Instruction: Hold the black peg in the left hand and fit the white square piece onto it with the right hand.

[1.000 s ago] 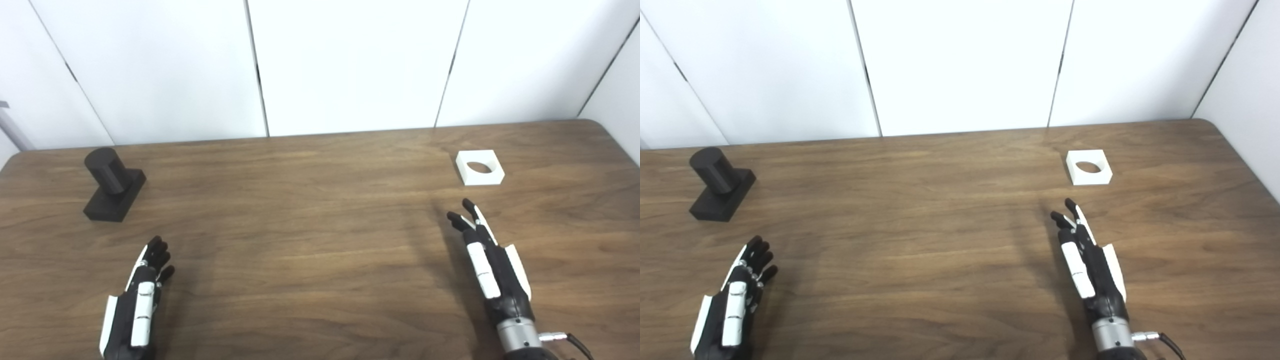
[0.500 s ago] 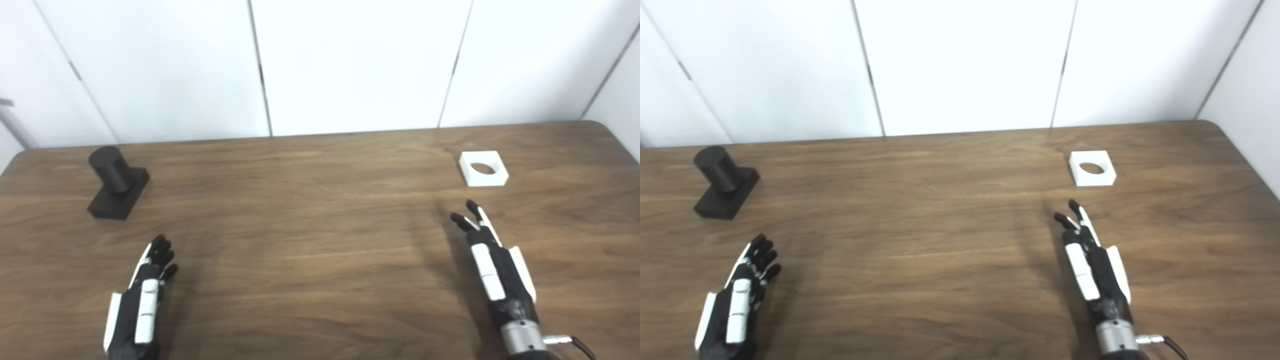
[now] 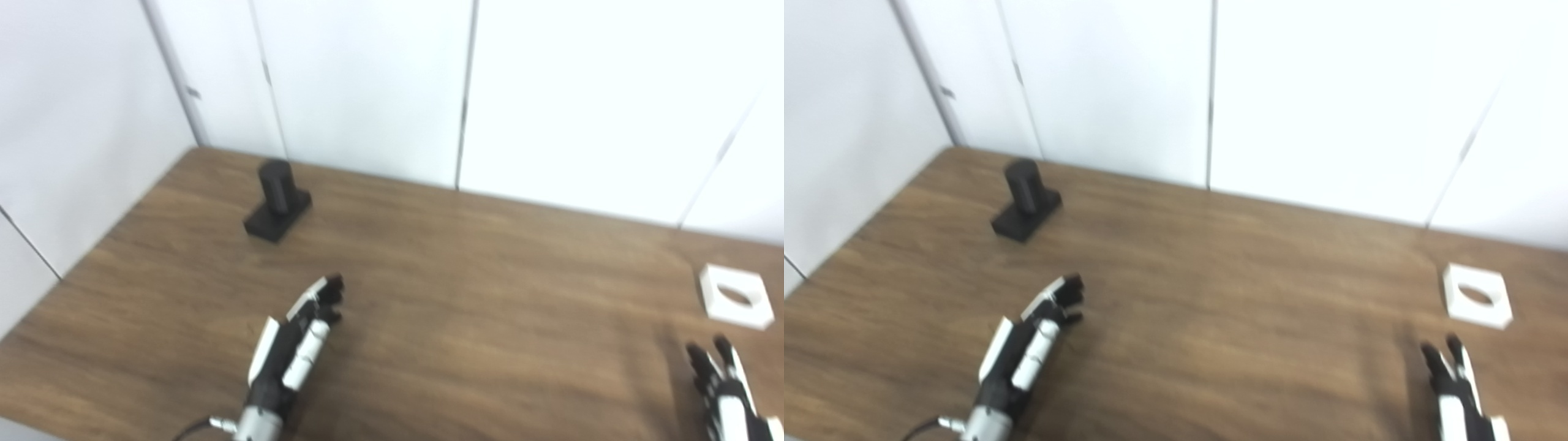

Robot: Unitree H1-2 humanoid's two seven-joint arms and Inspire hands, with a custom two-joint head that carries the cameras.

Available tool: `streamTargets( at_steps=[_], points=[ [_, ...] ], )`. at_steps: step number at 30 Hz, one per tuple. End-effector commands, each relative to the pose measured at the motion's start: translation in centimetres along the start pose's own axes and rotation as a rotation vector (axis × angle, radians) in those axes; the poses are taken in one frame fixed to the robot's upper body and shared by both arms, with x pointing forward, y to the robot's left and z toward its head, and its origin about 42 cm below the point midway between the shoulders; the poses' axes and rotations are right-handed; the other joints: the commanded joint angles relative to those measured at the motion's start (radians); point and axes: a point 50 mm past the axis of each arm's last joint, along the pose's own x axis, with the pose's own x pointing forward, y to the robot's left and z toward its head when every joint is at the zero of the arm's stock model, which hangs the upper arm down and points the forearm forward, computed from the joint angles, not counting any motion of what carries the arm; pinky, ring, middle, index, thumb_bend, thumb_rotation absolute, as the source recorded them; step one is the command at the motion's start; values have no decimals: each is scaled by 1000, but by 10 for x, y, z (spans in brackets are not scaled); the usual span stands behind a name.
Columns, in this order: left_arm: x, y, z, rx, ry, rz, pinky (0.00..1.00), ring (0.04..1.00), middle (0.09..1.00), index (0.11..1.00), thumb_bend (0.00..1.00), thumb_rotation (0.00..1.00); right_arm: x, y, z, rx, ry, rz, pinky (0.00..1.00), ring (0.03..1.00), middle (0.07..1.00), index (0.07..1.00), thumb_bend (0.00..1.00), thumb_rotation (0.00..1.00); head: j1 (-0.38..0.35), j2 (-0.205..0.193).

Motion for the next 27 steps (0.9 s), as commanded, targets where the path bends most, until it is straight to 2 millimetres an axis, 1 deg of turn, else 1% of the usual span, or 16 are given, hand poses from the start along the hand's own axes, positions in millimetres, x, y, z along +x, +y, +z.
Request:
streamTargets(
  at_steps=[1,4,8,9,10,12,13,15,16,18,23,27],
  points=[
    [-7,-25,-13,-65,39,12,838,909,915,899,574,859,3,-2,2,16,-2,-4,1000,965,919,1000,456,1000,9,-8],
    [-6,-26,-15,-60,42,-7,835,923,928,913,585,876,5,-2,0,26,-9,-4,1000,959,915,1000,460,1000,37,-26],
    [-7,-28,-16,-62,46,-12,831,925,933,917,611,866,7,-2,-2,15,-30,-3,997,942,903,997,502,1000,51,-34],
    [-7,-29,-16,-64,50,-12,833,927,934,918,621,862,7,-2,-2,-6,-31,-12,961,911,879,978,522,1000,53,-37],
    [-7,-30,-16,-68,52,-12,838,929,934,918,625,853,7,-2,-2,-22,-34,-19,899,874,852,956,531,1000,54,-39],
    [-7,-31,-16,-74,54,-10,845,933,933,918,626,838,8,-2,-3,-34,-31,-26,825,841,830,935,537,1000,54,-44],
    [-8,-31,-16,-77,54,-11,851,937,935,919,628,832,7,-2,-3,-32,-29,-27,804,834,825,924,549,1000,53,-46],
    [-8,-31,-16,-78,54,-15,857,942,938,922,634,832,7,-1,-3,-26,-25,-30,797,831,821,918,556,1000,50,-47],
    [-8,-31,-16,-79,54,-16,862,947,941,924,633,836,7,-1,-3,-21,-26,-29,818,831,816,915,567,1000,47,-46],
    [-9,-31,-16,-79,54,-16,867,950,943,925,632,835,6,-1,-3,-17,-29,-27,820,833,816,918,583,1000,46,-46],
    [-9,-31,-15,-75,50,-19,872,951,948,930,624,845,6,-1,-4,-17,-29,-33,752,814,809,905,616,1000,49,-47],
    [-9,-32,-15,-74,53,-18,880,953,951,931,637,847,5,-2,-3,-16,-30,-31,741,808,799,897,632,1000,48,-44]
  ],
)
